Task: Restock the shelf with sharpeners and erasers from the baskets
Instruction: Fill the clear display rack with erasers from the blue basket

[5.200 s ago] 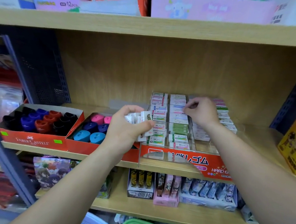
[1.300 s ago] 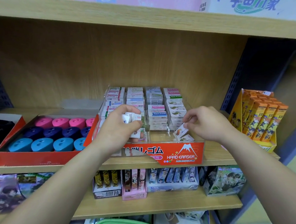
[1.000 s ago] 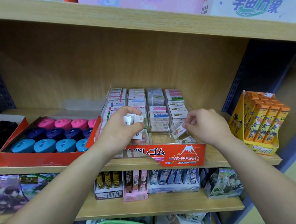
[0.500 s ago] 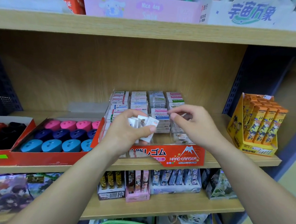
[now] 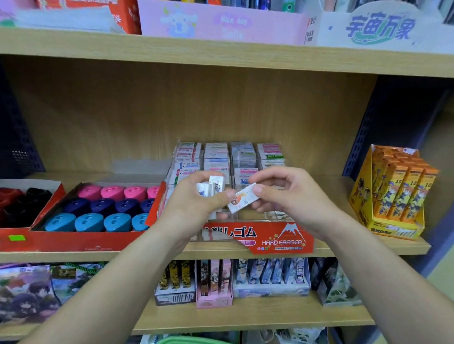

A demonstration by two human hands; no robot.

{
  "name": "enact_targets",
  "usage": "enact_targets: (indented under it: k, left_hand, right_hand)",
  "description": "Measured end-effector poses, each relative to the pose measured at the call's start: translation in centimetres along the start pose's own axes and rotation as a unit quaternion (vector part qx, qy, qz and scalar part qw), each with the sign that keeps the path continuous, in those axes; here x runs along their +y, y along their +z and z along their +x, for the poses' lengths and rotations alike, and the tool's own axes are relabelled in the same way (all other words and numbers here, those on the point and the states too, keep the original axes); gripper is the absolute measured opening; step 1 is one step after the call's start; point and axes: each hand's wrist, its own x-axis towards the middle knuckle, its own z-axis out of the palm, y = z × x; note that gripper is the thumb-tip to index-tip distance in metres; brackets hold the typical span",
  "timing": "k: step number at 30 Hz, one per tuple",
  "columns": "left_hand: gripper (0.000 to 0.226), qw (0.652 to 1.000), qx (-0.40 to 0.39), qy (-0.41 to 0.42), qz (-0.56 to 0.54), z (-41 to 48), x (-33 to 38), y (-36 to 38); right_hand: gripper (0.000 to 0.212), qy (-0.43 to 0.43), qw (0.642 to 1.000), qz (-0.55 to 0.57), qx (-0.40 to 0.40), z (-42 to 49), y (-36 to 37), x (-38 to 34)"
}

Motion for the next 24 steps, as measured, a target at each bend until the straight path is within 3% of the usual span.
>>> enact_targets:
  k: [3,8,12,19,24]
  left_hand:
    - [0.038,1.0,0.006,-0.007,0.006,0.3,-0.1,-0.1]
    - [0.045,0.997,0.014,-0.004,0.082,1.0,-0.4,-0.9]
    - [0.036,0.993,0.01,0.019,0.118,1.3,-0.3,-0.5]
    - [0.036,0.983,0.026,0.052,0.175,1.6,-0.6,0.1]
    - [0.035,0.987,0.02,0.039,0.158,1.7,-0.8,-0.4]
  right_hand:
    - [0.011,0.023,0.998,-0.021,0.047,0.0,-1.4,-0.2]
    - [0.005,0.012,0.954,-0.259,0.149,0.5,-5.9,0.5]
    - [0.01,0.018,0.916,-0.382,0.122,1.0,-6.8,1.7]
    - [0.009,0.027,0.869,-0.475,0.138,2.0,-5.7,3.6]
    - [0.01,-0.034,0.814,-0.557,0.165,2.2,-4.8,4.2]
